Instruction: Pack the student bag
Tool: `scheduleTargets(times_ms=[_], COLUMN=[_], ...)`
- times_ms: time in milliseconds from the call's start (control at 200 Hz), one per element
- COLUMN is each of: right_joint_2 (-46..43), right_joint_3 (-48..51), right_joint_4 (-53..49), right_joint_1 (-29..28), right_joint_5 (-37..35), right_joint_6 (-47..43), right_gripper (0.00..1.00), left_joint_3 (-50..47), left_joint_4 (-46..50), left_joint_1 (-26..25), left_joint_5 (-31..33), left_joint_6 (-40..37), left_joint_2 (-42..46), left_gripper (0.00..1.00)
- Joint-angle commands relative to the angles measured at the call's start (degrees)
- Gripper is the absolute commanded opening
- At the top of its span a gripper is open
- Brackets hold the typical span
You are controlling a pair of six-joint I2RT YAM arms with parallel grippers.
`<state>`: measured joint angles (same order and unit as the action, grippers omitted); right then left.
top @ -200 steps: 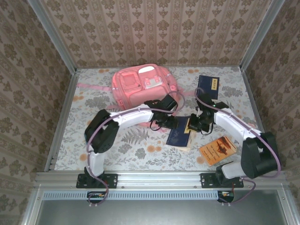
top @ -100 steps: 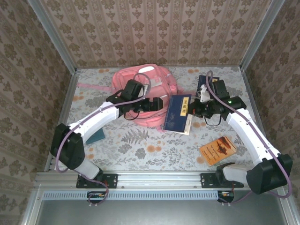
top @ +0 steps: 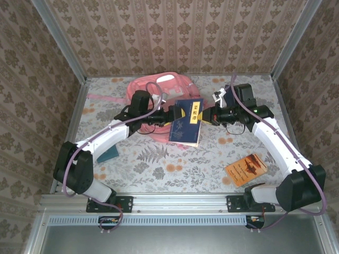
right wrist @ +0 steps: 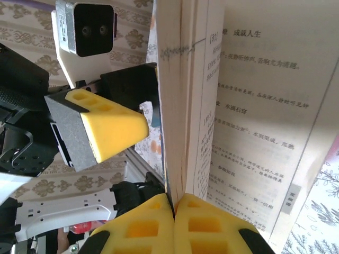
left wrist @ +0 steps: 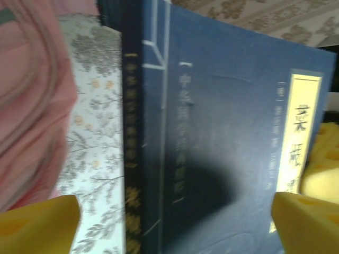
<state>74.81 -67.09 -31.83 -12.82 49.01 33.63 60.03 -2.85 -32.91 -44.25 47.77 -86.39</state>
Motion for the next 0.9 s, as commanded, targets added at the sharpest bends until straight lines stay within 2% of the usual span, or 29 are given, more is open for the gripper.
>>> scheduleTargets(times_ms=[0, 100, 205, 285, 350, 425, 490, 645, 785, 895], right_joint_2=[0.7, 1.4, 1.4, 0.3, -1.4, -2.6, -3.8, -6.6, -6.0, -4.4], right_joint_3=[-1.5, -1.2, -1.1, -0.5, 1.0, 2.6, 5.1, 14.7, 18.6, 20.8], right_joint_4=[3.5, 3.5, 2.8, 2.6, 4.6, 7.0, 11.3, 29.0, 39.3, 49.1], right_joint_1=[-0.2, -0.1, 0.3, 0.6, 0.8, 0.8, 0.6, -2.4, -9.1, -13.9], right_joint_5=[4.4, 4.0, 1.7, -1.8, -5.5, -9.0, -10.1, -12.3, -17.7, -22.6], right_joint_6=[1.2, 0.8, 0.0, -0.9, 0.5, 4.1, 9.1, 25.8, 36.3, 44.3], right_gripper=[0.0, 0.0, 0.02, 0.2, 0.44, 0.6, 0.76, 0.96, 0.99, 1.0], left_joint_3=[-0.7, -1.9, -2.6, -3.1, -3.5, -3.8, -3.9, -3.8, -3.4, -3.5], left_joint_4=[-5.1, -7.8, -7.9, -7.4, -7.1, -6.5, -6.5, -7.7, -10.1, -13.1], left_joint_1=[0.5, 0.5, 0.9, 1.6, 2.1, 2.6, 2.7, 2.8, 2.9, 2.6], left_joint_5=[-4.5, -5.1, -4.7, -3.4, -1.2, 3.2, 6.9, 18.4, 25.5, 28.3], left_joint_6=[2.1, 3.6, 3.5, 3.0, 2.9, 3.6, 4.3, 8.4, 13.0, 16.9], left_joint_2=[1.3, 2.2, 3.7, 5.4, 6.8, 8.4, 9.7, 12.3, 13.6, 13.8], left_gripper=[0.79, 0.6, 0.36, 0.2, 0.07, 0.0, 0.0, 0.0, 0.02, 0.02])
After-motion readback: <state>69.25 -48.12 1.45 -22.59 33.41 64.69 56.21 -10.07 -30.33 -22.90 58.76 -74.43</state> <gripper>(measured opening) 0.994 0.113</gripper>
